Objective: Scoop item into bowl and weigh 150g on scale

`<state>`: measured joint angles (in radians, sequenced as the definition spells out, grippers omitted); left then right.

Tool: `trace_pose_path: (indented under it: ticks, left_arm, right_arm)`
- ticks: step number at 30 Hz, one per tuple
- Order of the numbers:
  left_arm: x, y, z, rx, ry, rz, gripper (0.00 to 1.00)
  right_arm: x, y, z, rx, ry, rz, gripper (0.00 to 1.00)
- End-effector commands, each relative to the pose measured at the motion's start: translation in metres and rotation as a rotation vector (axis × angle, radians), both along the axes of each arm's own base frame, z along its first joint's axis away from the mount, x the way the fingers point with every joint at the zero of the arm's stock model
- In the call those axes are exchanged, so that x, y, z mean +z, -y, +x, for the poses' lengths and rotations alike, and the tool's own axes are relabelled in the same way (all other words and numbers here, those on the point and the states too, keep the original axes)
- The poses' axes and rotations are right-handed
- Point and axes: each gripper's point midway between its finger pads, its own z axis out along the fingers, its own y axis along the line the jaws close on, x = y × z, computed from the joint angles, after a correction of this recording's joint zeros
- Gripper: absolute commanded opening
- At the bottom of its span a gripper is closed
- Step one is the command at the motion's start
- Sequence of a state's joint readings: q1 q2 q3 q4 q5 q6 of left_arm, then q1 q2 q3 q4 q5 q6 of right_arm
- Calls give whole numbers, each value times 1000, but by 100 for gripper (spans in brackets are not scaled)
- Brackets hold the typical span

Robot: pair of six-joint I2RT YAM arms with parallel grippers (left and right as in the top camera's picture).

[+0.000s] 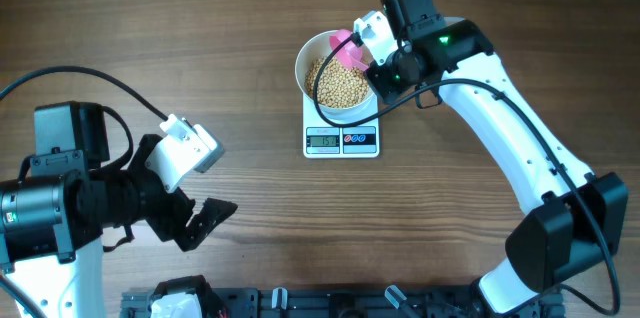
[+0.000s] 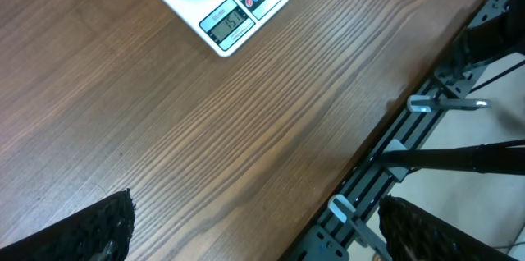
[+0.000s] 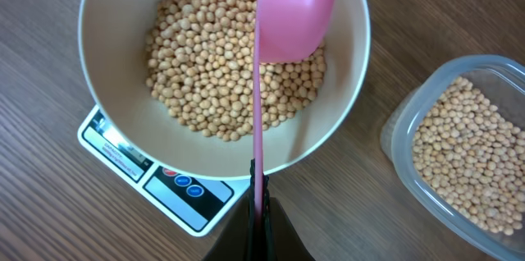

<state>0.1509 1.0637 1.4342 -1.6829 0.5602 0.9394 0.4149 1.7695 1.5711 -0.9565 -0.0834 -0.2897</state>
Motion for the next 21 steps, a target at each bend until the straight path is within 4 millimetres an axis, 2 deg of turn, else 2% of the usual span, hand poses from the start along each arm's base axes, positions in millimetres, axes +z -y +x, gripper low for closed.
trace_pose_path:
  ticks: [1, 9, 15, 21]
  left_arm:
    - [0, 6, 0, -5, -14, -40, 100]
    - [1, 5, 4, -5, 6, -32, 100]
    - [1, -7, 23, 188, -19, -32, 100]
    - [-2, -14, 24, 239, -35, -7, 100]
  right_arm:
    - [-14, -6, -2, 4, -25, -19, 4]
    - [-19, 1, 2, -30, -22, -58, 5]
    - [-21, 3, 3, -34, -20, -70, 4]
    - [-26, 3, 3, -34, -31, -75, 4]
